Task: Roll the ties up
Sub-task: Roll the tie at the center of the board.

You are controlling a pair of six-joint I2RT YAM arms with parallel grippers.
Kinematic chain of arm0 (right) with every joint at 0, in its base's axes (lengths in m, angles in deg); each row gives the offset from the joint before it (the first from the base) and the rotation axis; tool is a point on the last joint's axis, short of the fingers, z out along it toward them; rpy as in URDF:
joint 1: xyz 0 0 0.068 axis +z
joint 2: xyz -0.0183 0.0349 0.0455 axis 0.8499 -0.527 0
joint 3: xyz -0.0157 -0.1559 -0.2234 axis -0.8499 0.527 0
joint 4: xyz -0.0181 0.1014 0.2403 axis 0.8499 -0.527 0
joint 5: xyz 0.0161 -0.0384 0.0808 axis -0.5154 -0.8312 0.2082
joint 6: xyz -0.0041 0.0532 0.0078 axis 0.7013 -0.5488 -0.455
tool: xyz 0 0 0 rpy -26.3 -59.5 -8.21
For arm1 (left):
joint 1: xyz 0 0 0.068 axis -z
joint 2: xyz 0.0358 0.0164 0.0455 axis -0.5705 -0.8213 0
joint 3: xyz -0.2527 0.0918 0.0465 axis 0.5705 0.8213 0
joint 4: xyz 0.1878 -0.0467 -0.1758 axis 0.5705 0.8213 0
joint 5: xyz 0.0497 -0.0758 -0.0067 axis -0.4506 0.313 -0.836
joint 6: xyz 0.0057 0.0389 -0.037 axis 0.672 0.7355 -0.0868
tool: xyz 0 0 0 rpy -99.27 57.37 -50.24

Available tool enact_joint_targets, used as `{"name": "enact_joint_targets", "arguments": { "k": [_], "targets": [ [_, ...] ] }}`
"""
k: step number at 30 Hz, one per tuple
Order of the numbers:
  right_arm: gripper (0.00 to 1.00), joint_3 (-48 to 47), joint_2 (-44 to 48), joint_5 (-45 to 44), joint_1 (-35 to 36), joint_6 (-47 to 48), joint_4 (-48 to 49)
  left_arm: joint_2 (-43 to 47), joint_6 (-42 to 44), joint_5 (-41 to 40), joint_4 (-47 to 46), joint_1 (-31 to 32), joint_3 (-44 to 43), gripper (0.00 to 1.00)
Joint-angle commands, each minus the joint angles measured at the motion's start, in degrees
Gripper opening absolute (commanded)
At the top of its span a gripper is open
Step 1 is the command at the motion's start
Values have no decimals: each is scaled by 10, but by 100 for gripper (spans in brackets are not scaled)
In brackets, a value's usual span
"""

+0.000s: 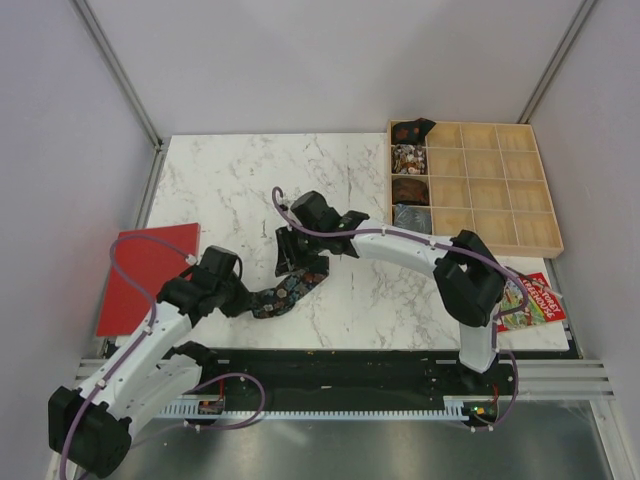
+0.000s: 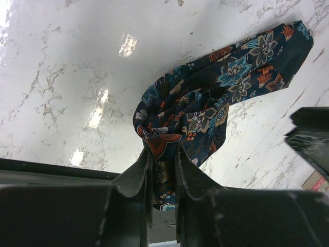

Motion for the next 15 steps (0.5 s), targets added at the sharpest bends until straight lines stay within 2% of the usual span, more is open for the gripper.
{"name": "enact_joint_targets", "arguments": {
  "k": [1, 15],
  "targets": [
    [38, -2, -29, 3, 29, -19, 20, 13, 14, -14, 33, 1, -30, 8],
    [36, -6, -77, -25, 50, -25, 17, 13, 13, -41, 63, 1, -42, 8]
  ]
}}
